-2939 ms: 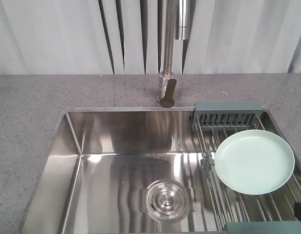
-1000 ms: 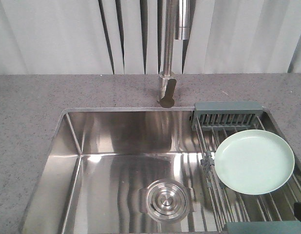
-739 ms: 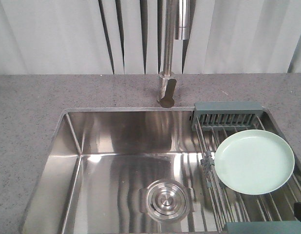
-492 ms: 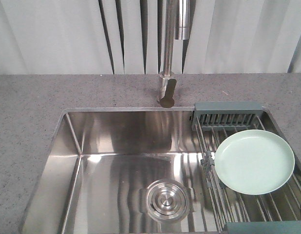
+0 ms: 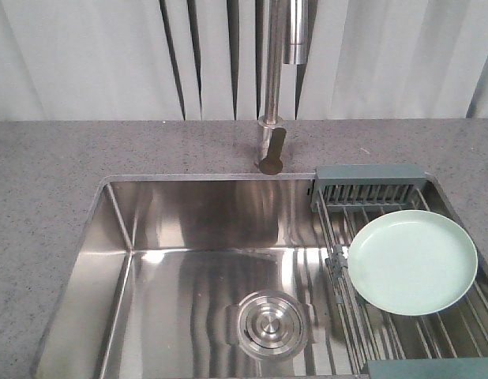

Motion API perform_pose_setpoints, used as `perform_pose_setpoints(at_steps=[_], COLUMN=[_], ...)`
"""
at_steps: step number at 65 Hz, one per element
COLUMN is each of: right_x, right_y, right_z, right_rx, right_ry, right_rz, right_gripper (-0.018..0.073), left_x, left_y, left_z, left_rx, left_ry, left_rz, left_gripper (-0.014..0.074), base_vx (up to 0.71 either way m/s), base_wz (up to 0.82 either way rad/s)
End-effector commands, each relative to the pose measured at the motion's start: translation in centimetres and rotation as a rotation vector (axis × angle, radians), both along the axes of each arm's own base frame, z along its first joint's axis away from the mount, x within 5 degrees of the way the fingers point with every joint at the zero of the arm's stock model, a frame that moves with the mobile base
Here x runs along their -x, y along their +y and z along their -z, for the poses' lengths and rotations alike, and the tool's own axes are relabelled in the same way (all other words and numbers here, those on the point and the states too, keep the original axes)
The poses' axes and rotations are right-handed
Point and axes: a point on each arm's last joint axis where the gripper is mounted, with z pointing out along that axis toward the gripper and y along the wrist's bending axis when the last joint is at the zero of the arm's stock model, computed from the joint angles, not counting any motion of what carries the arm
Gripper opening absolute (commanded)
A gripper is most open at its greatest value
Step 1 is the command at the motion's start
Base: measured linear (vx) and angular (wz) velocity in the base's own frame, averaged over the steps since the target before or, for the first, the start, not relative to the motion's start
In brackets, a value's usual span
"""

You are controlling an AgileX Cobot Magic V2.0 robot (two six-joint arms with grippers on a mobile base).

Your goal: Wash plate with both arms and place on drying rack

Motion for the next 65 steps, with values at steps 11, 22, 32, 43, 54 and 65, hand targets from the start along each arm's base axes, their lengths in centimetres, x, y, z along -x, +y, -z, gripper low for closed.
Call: perform_pose_setpoints(at_steps=[11, 22, 32, 43, 54, 65], right_x=[0.0, -0.2, -0.3, -0.6, -0.6, -0.6], right_y=[-0.1, -0.2, -0.4, -0.5, -0.4, -0.4], right_z=[0.3, 1.3, 2.1, 3.9, 3.9, 3.9], right_rx=[-0.090, -0.078, -0.081, -0.080, -0.079, -0.079], right_ry=[-0.338, -0.430, -0.494, -0.504, -0.497, -0.496], right_rz=[0.043, 0.054, 0.064, 0.074, 0.073, 0.073], right_gripper=[0.0048, -0.0010, -0.0008, -0.0008, -0.0008, -0.0008], left_x=[0.4, 0.4, 0.4, 0.4, 0.4, 0.4], left_y=[0.0, 0.0, 0.0, 0.0, 0.0, 0.0], left_z=[-1.7, -1.7, -1.7, -1.7, -1.7, -1.7], left_rx=[0.003, 0.003, 0.003, 0.003, 0.003, 0.003], left_ry=[-0.120, -0.120, -0.120, -0.120, -0.120, -0.120], left_rz=[0.003, 0.003, 0.003, 0.003, 0.003, 0.003], left_gripper=[-0.0007, -0.0007, -0.0007, -0.0007, -0.0007, -0.0007], base_vx=[0.00, 0.00, 0.00, 0.00, 0.00, 0.00], base_wz=[0.00, 0.00, 0.00, 0.00, 0.00, 0.00])
